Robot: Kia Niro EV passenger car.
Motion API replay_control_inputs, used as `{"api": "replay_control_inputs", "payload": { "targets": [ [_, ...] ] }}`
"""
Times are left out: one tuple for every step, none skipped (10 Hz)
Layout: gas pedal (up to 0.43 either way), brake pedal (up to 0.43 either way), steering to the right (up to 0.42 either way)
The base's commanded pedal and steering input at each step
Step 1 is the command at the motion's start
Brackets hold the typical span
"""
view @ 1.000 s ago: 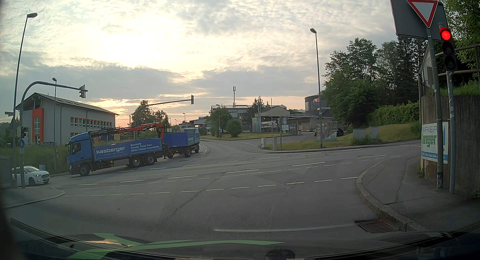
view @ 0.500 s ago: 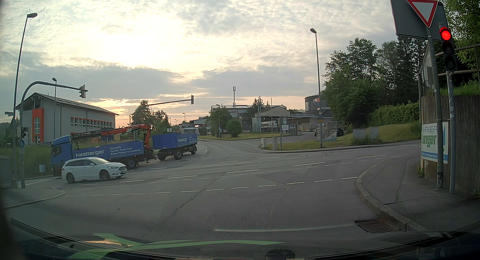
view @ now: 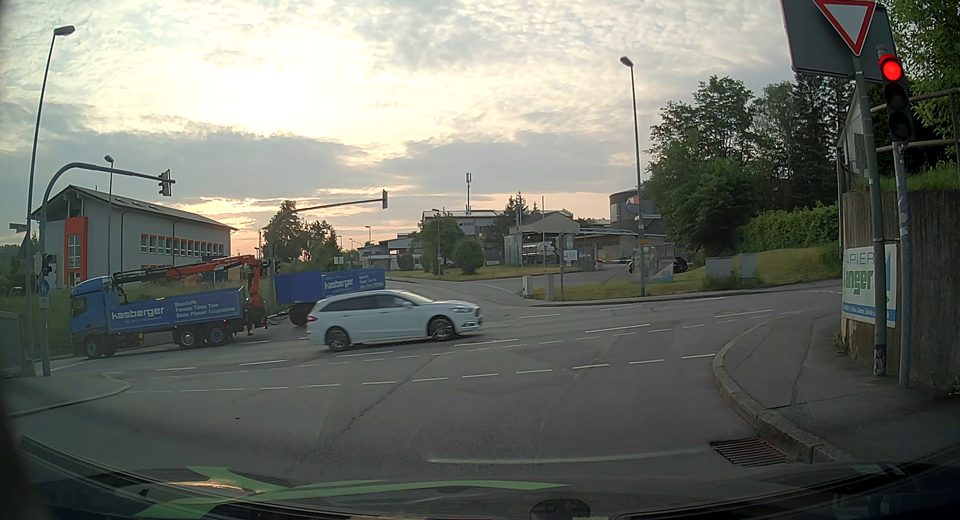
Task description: Follow the waypoints while adhering to traffic rules and regulations
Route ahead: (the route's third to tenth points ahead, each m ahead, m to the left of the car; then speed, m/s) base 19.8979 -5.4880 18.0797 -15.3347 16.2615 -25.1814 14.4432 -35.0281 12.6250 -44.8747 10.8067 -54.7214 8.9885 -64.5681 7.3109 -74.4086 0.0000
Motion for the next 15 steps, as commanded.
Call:
{"api": "replay_control_inputs", "payload": {
  "targets": [
    [0.0,0.39,0.004],
    [0.0,0.396,0.004],
    [0.0,0.396,0.004],
    [0.0,0.396,0.004],
    [0.0,0.396,0.004],
    [0.0,0.39,0.004],
    [0.0,0.396,0.004],
    [0.0,0.396,0.004],
    [0.0,0.39,0.004],
    [0.0,0.39,0.004],
    [0.0,0.396,0.004],
    [0.0,0.396,0.004],
    [0.0,0.39,0.004],
    [0.0,0.39,0.004],
    [0.0,0.396,0.004]
  ]
}}
